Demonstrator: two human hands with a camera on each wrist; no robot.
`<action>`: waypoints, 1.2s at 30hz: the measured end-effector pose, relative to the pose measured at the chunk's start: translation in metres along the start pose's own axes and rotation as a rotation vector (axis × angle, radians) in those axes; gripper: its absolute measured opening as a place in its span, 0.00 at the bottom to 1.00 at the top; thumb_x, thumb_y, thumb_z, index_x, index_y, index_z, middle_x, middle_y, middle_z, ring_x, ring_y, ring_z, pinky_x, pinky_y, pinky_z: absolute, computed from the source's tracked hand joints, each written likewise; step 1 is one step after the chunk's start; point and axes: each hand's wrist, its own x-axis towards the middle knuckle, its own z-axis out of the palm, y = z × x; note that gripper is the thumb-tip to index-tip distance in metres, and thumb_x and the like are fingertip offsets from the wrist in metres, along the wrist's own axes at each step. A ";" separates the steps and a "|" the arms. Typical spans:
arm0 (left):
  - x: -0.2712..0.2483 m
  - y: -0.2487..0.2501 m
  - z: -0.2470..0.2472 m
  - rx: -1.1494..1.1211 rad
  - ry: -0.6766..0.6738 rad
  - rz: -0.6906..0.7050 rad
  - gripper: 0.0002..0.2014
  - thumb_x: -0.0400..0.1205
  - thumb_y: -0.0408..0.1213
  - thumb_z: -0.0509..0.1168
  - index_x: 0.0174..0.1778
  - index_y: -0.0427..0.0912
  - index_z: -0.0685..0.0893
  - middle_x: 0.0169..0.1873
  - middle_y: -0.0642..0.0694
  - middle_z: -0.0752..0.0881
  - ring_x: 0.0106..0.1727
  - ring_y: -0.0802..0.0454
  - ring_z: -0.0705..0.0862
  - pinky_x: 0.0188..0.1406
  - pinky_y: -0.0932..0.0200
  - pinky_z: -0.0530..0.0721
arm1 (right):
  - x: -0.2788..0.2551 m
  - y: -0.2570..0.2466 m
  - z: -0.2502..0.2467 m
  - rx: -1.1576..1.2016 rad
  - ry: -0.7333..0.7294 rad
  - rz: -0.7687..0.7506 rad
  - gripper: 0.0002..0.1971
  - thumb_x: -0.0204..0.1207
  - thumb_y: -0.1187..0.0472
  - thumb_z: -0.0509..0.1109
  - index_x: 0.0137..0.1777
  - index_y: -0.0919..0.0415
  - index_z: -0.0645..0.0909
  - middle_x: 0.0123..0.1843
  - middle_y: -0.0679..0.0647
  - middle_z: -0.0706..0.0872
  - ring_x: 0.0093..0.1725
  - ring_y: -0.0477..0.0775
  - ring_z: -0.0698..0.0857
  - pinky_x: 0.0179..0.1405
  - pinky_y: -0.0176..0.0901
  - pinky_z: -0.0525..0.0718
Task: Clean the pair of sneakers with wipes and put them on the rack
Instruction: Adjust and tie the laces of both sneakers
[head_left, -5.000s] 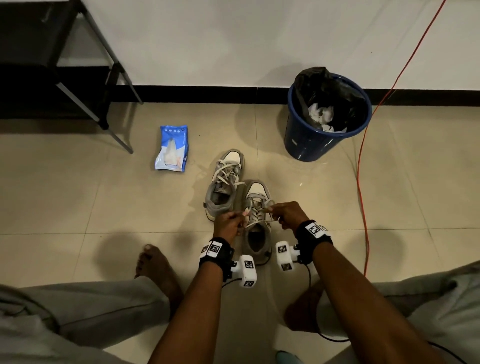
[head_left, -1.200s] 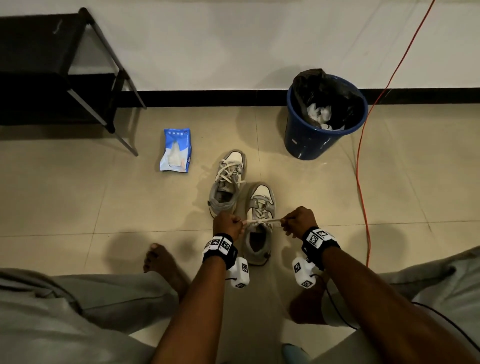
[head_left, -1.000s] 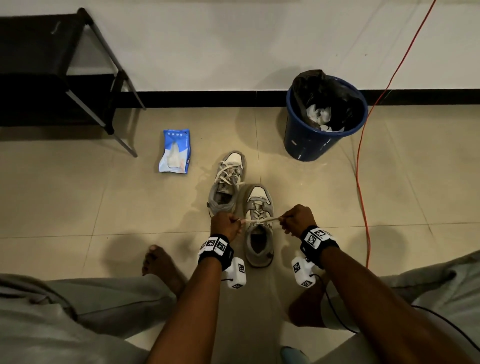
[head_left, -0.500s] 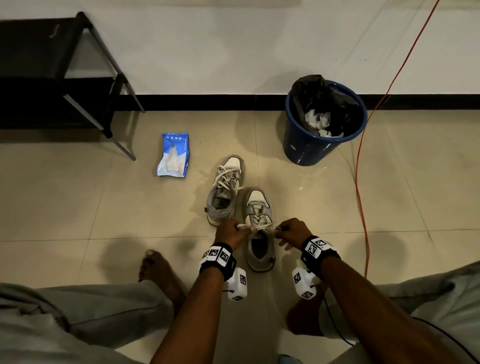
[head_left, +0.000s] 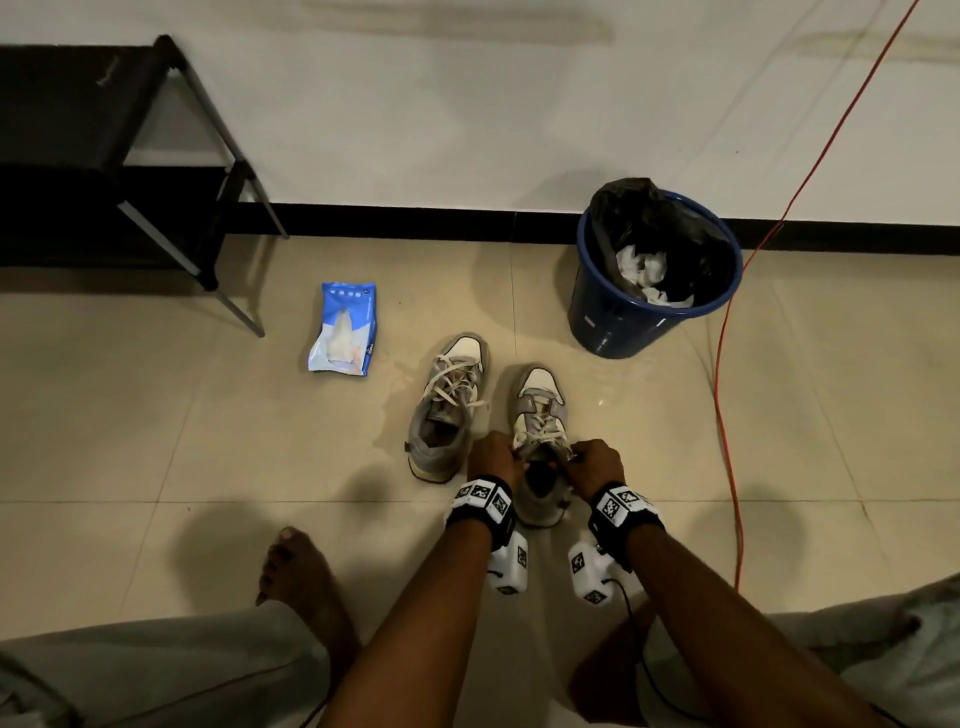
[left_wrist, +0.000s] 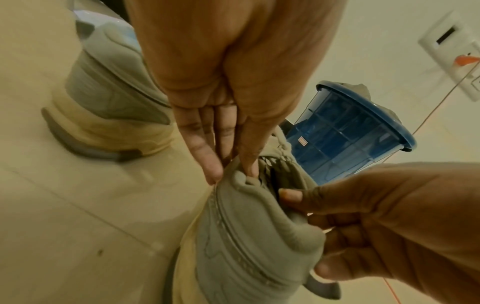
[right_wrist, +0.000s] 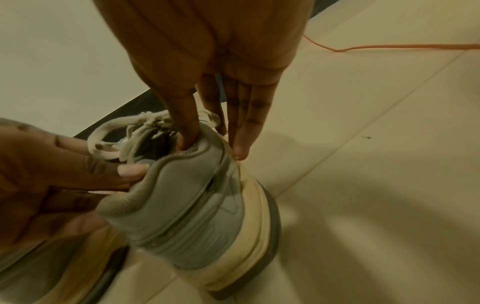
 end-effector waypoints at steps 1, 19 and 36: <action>0.000 0.003 -0.006 -0.008 -0.020 0.001 0.14 0.74 0.42 0.76 0.52 0.38 0.92 0.50 0.37 0.91 0.56 0.37 0.88 0.50 0.49 0.86 | 0.002 -0.002 -0.003 -0.009 0.000 0.005 0.14 0.75 0.50 0.73 0.44 0.63 0.88 0.43 0.64 0.90 0.47 0.66 0.87 0.37 0.41 0.75; 0.024 -0.094 -0.099 -0.022 0.197 -0.175 0.11 0.78 0.43 0.71 0.46 0.40 0.93 0.45 0.35 0.91 0.52 0.33 0.87 0.50 0.49 0.86 | 0.017 -0.148 0.068 -0.040 0.009 -0.095 0.11 0.79 0.60 0.65 0.52 0.68 0.82 0.56 0.67 0.86 0.57 0.70 0.84 0.49 0.52 0.81; -0.104 -0.103 -0.066 -0.294 0.027 -0.401 0.29 0.62 0.58 0.80 0.48 0.38 0.88 0.49 0.39 0.90 0.52 0.38 0.88 0.38 0.56 0.82 | -0.085 -0.085 0.085 -0.261 -0.087 -0.180 0.11 0.78 0.62 0.64 0.55 0.68 0.81 0.58 0.66 0.86 0.59 0.67 0.84 0.54 0.51 0.82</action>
